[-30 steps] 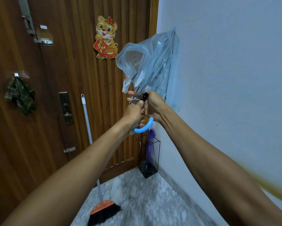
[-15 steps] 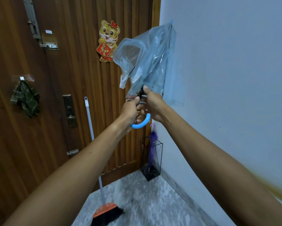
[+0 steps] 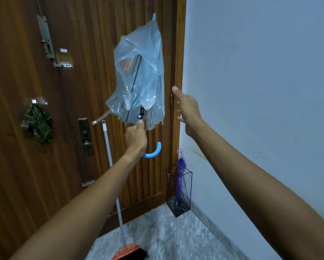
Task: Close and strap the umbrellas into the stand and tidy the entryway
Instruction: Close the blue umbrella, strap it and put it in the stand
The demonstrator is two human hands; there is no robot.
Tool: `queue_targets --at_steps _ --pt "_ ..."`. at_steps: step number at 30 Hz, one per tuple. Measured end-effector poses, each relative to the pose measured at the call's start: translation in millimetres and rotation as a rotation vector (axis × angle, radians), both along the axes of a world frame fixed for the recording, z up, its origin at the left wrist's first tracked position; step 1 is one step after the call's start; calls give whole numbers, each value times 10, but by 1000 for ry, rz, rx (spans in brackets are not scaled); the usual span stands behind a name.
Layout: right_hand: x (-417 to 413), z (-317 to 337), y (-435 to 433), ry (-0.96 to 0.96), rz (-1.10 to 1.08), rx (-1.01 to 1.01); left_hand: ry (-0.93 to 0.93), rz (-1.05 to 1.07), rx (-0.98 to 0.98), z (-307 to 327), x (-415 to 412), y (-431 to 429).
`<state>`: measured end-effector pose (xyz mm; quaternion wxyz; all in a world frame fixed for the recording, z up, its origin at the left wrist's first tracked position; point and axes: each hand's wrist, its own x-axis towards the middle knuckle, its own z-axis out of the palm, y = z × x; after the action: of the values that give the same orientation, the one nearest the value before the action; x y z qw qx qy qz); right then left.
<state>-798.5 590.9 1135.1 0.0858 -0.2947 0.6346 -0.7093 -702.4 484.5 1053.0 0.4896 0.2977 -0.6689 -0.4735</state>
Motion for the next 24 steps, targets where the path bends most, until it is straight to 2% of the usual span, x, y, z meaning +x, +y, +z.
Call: queue_targets --at_steps 3,6,11,14,17,19,20,22,24 --pt "91 202 -82 -81 126 -18 -13 -20 -74 -41 -21 93" --pt "-246 111 -457 -238 247 -85 -8 -95 -126 -69 -36 206" --pt "129 208 -390 -259 218 -283 -23 -203 -254 -143 5 240" --pt "7 120 -455 -248 188 -281 -102 -276 -299 -159 56 174" --pt "-81 32 -460 -160 138 -201 -276 -131 -593 -148 142 165" --pt "-199 -36 -437 -62 133 -97 -157 30 -695 -66 213 150" --pt "-276 -79 -432 -3 152 -44 -42 91 -669 13 242 140" --pt "-406 -169 -417 87 210 61 155 162 -451 227 254 44" --pt "-441 -229 -390 145 269 156 149 59 -137 470 259 -105"
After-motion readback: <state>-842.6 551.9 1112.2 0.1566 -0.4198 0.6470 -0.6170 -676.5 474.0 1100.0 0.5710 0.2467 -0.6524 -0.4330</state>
